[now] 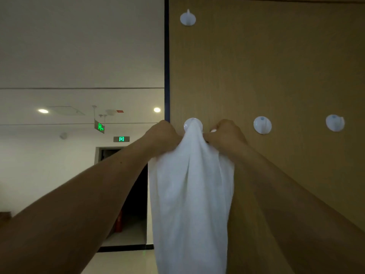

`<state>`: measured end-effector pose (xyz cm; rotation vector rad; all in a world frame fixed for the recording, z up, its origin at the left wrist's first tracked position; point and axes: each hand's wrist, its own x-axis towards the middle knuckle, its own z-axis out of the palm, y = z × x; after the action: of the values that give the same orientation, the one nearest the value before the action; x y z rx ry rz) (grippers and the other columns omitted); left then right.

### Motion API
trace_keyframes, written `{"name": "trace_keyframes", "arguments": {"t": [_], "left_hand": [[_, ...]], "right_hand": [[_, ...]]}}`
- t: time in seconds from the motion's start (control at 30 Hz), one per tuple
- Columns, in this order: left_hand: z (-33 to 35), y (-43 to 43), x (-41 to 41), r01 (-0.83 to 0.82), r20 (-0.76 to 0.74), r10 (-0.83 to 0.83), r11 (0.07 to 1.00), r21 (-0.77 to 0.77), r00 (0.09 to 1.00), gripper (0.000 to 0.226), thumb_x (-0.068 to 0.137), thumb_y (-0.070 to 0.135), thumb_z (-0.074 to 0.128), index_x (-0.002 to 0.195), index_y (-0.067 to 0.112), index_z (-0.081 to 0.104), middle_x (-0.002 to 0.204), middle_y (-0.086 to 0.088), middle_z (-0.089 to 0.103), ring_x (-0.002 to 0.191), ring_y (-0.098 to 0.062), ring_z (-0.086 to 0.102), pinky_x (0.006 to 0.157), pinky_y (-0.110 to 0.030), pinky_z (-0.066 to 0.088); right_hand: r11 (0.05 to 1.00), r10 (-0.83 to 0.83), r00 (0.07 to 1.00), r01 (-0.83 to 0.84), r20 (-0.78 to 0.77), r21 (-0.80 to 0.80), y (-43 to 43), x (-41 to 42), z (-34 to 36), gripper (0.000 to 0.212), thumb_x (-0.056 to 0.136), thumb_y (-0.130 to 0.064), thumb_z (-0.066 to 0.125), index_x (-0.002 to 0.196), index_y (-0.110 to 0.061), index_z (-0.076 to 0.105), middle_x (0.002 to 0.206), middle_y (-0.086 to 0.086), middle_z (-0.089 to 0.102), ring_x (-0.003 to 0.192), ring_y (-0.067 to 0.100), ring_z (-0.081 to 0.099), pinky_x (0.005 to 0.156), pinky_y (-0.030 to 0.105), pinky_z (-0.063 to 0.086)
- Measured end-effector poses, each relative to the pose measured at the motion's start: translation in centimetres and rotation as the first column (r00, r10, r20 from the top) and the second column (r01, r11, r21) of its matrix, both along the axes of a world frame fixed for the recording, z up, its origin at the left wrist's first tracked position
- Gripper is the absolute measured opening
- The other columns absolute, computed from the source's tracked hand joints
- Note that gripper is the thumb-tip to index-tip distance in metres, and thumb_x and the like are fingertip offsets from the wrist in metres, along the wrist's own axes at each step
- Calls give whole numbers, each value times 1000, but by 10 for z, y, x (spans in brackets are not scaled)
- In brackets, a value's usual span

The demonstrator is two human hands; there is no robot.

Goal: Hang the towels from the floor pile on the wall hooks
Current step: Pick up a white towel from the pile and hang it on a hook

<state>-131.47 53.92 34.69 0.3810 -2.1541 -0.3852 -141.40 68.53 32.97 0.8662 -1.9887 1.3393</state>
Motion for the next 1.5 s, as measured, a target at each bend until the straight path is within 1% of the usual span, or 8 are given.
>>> {"name": "trace_keyframes", "arguments": {"t": [0.13, 0.23, 0.33, 0.6, 0.77, 1.03, 1.27, 1.5], "left_hand": [[-23, 8, -3, -356, -336, 226, 846, -398, 914, 18, 85, 35, 51, 83, 17, 51, 76, 4, 54, 64, -16, 48, 55, -26, 30], [-48, -4, -6, -473, -482, 144, 557, -682, 865, 22, 81, 25, 65, 97, 11, 60, 90, -9, 61, 80, -29, 55, 71, -39, 43], [-69, -17, -10, -277, -332, 10, 578, -768, 943, 18, 80, 16, 74, 92, 4, 67, 80, -15, 66, 69, -32, 61, 69, -43, 52], [-50, 21, 8, -208, -207, 133, 893, -400, 969, 56, 83, 69, 33, 63, 20, 50, 77, -2, 48, 82, -19, 46, 73, -34, 37], [-44, 29, 5, 89, 135, -54, 959, -269, 989, 33, 91, 23, 62, 118, 3, 59, 118, -16, 60, 107, -26, 56, 78, -22, 35], [-80, 21, 11, 336, -190, -334, 942, -25, 923, 10, 87, 17, 61, 93, 9, 60, 87, -5, 57, 85, -20, 56, 74, -25, 43], [-108, 16, 12, 640, -366, -532, 699, 318, 764, 30, 83, 4, 63, 87, 33, 55, 91, 6, 62, 77, -4, 60, 53, -12, 48], [-165, 7, -6, 543, -292, -488, 827, 147, 822, 27, 93, 27, 60, 118, 23, 49, 102, 11, 55, 91, 1, 56, 67, -7, 39]], "right_hand": [[909, -407, 817, 406, -409, -93, -8, 3, -19, 33, 83, -33, 62, 114, -23, 58, 114, 2, 53, 105, 25, 48, 81, 32, 30], [959, -266, 749, 269, -606, -88, -12, 4, -35, 19, 92, -21, 52, 105, -21, 66, 101, 2, 61, 95, 23, 54, 83, 35, 38], [999, -47, 857, 42, -513, -22, -14, 3, -52, 28, 100, -28, 42, 99, -11, 64, 87, 3, 61, 80, 18, 55, 74, 33, 42], [990, 26, 955, 16, -295, 139, -4, 14, -41, 33, 100, -43, 32, 89, -19, 52, 78, -5, 56, 71, 18, 55, 56, 28, 32], [967, 95, 982, -53, -161, 249, 2, 17, -43, 41, 89, -38, 47, 127, -21, 43, 106, 2, 53, 90, 22, 56, 68, 34, 43], [967, 225, 973, -229, 50, 112, -11, 22, -46, 20, 95, -14, 55, 76, -7, 54, 76, 5, 51, 72, 18, 52, 77, 32, 42], [853, 515, 845, -488, 146, -185, 9, 26, -77, 14, 82, -19, 68, 96, -20, 66, 87, -2, 72, 77, 15, 70, 57, 23, 52], [971, 203, 979, -202, 7, 125, 11, 12, -148, 38, 93, -35, 60, 128, -21, 54, 117, -8, 57, 108, 14, 58, 87, 27, 46]]}}
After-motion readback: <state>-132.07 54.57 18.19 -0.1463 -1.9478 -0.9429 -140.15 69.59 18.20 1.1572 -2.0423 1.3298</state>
